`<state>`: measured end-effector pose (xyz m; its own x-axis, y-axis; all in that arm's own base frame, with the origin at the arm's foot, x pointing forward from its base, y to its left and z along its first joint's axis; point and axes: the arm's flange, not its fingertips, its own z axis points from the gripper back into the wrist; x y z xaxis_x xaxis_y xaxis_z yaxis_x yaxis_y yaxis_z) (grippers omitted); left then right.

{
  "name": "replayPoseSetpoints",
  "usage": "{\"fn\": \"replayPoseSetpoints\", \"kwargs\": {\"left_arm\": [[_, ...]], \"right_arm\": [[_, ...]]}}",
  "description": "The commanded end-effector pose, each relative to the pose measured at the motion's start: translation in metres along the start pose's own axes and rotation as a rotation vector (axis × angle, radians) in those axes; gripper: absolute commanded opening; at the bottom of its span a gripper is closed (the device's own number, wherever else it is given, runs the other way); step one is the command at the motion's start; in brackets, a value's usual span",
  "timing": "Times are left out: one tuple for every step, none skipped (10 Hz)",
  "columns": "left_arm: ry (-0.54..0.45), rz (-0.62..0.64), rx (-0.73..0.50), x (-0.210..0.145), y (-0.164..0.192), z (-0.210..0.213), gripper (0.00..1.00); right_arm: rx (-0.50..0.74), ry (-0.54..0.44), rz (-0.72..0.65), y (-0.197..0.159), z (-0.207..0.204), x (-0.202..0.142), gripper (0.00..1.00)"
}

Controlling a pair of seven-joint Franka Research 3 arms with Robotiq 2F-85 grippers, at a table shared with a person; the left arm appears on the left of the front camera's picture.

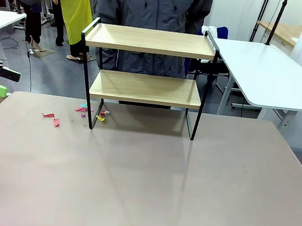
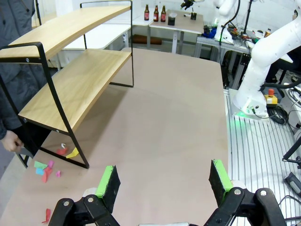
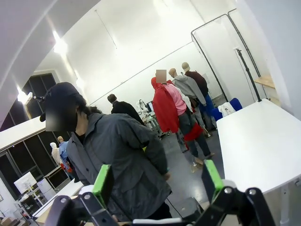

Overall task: Clean the shelf.
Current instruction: Hand the Duster back to the human.

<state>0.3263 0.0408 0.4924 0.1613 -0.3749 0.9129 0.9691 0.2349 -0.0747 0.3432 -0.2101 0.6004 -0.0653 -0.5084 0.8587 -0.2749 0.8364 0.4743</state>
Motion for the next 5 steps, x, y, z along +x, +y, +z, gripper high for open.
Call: {"fn": "replayPoseSetpoints", "kwargs": {"left_arm": [[-0.027,0.002,0.003,0.0029,0.0008,-0.002,1.0],[-0.027,0.002,0.003,0.0029,0.0008,-0.002,1.0],[-0.027,0.002,0.003,0.0029,0.0008,-0.002,1.0],[-0.027,0.002,0.003,0.0029,0.0008,-0.002,1.0],[-0.027,0.002,0.003,0.0029,0.0008,-0.002,1.0]], "right_arm": [[-0.009,-0.004,0.014,0.0011,0.0014,-0.0005,1.0],[-0.009,-0.004,0.014,0.0011,0.0014,-0.0005,1.0],[-0.009,-0.004,0.014,0.0011,0.0014,-0.0005,1.0],[-0.009,-0.004,0.014,0.0011,0.0014,-0.0005,1.0],[-0.009,-0.004,0.014,0.0011,0.0014,-0.0005,1.0]]}}
